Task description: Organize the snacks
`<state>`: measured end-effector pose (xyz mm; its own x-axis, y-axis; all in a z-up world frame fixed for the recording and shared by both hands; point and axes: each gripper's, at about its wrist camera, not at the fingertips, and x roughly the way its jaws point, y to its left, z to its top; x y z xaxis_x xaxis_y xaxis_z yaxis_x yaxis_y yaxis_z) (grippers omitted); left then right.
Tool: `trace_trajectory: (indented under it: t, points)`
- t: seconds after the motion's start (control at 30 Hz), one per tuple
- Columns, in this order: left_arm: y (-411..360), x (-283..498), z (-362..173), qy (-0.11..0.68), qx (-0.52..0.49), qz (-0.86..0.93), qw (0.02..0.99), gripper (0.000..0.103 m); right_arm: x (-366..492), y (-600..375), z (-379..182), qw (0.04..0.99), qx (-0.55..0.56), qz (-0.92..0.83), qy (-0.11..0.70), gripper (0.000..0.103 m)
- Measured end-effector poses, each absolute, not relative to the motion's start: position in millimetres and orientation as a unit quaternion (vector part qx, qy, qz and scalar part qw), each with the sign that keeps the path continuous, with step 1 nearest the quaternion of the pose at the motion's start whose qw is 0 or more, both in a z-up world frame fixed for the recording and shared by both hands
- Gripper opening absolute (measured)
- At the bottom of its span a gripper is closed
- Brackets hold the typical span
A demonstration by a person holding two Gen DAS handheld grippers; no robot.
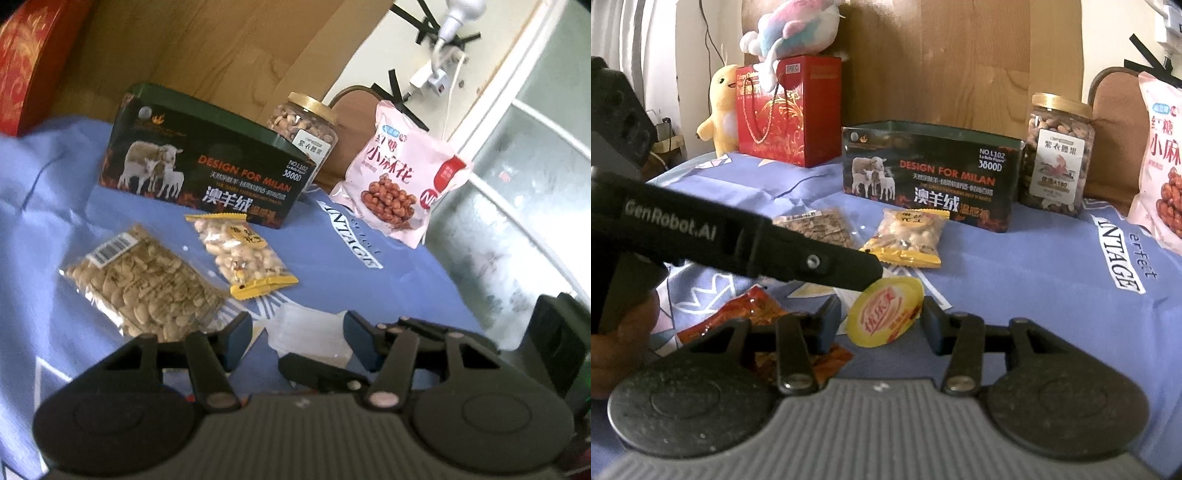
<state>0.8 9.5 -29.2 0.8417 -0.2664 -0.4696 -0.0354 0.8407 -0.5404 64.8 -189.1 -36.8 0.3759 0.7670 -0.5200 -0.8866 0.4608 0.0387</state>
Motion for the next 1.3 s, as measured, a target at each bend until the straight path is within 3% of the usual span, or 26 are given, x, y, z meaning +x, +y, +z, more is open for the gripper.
trace_trajectory:
  t: [0.13,0.27,0.4,0.47,0.8,1.0,1.17,1.3]
  points:
    - [18,-6,-25,0.253,-0.311,-0.075,0.913,0.059,71,-190,-38,0.817,-0.108,0.505,0.257,0.049]
    - [5,3,-27,0.279,-0.288,-0.072,0.913,0.060,70,-191,-37,0.815,-0.106,0.508,0.256,0.049]
    - [-1,8,-24,0.290,-0.266,-0.059,0.917,0.049,68,-194,-34,0.822,-0.100,0.505,0.244,0.048]
    - [2,8,-16,0.282,-0.269,-0.058,0.919,0.049,69,-195,-29,0.824,-0.092,0.506,0.236,0.048]
    - [35,77,62,0.215,-0.221,-0.005,0.951,0.051,124,-137,31,0.851,-0.130,0.498,0.100,0.049]
    - [49,134,57,0.245,-0.224,0.020,0.943,0.054,178,-114,29,0.874,-0.111,0.451,0.145,0.051]
    - [51,89,52,0.214,-0.251,0.007,0.944,0.063,169,-165,18,0.862,-0.033,0.472,0.184,0.051]
    - [54,58,40,0.223,-0.284,0.024,0.932,0.063,151,-166,-10,0.828,-0.042,0.499,0.253,0.052]
